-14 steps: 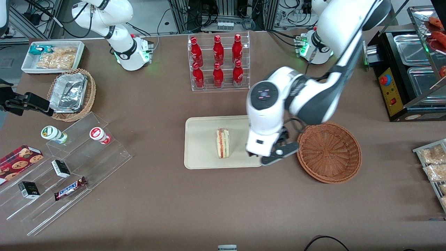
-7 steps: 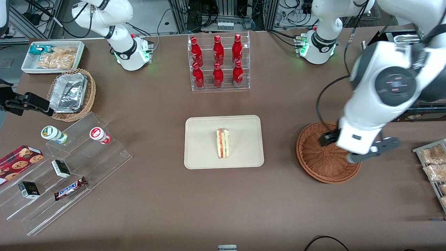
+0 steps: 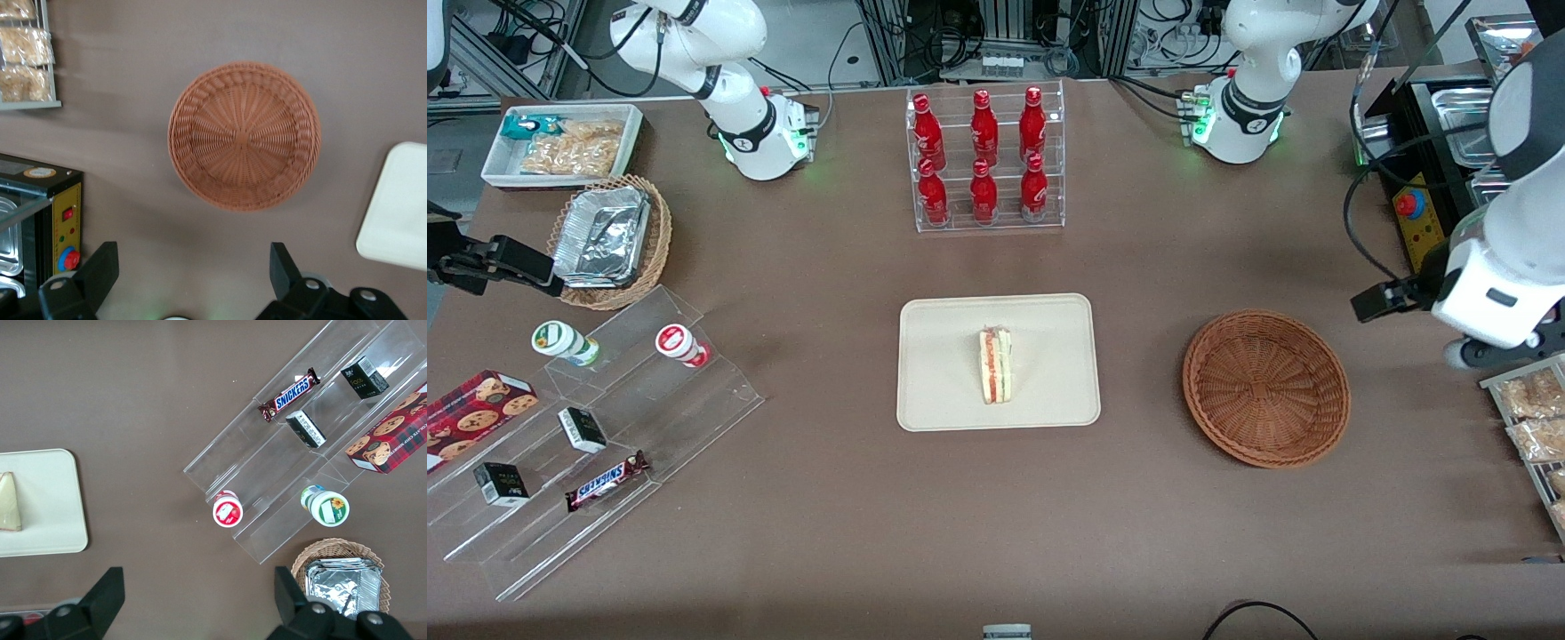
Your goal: Place sandwich from basket to tray
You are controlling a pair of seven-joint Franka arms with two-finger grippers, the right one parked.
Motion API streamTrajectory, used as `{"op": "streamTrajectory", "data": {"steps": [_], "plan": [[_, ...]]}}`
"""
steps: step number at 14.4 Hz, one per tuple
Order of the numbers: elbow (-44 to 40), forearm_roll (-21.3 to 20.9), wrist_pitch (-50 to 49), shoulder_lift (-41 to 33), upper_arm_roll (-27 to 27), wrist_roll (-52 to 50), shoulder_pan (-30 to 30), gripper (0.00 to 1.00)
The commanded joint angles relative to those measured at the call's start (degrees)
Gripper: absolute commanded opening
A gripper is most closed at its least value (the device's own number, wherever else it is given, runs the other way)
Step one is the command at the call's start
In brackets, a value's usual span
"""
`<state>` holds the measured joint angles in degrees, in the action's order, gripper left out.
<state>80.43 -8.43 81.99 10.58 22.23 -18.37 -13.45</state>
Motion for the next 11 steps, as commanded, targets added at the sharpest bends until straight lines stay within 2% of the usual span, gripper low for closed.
{"op": "streamTrajectory", "data": {"steps": [1, 3, 5, 11], "plan": [[9.6, 3.3, 0.2, -9.9, -6.1, 5.4, 3.8, 1.00], [10.1, 4.3, -1.1, -11.8, -9.3, 5.9, 6.6, 1.00], [9.4, 5.6, -1.4, -11.8, -9.4, 5.8, 6.4, 1.00], [8.9, 5.5, -1.2, -11.5, -9.4, 5.9, 6.4, 1.00]]}}
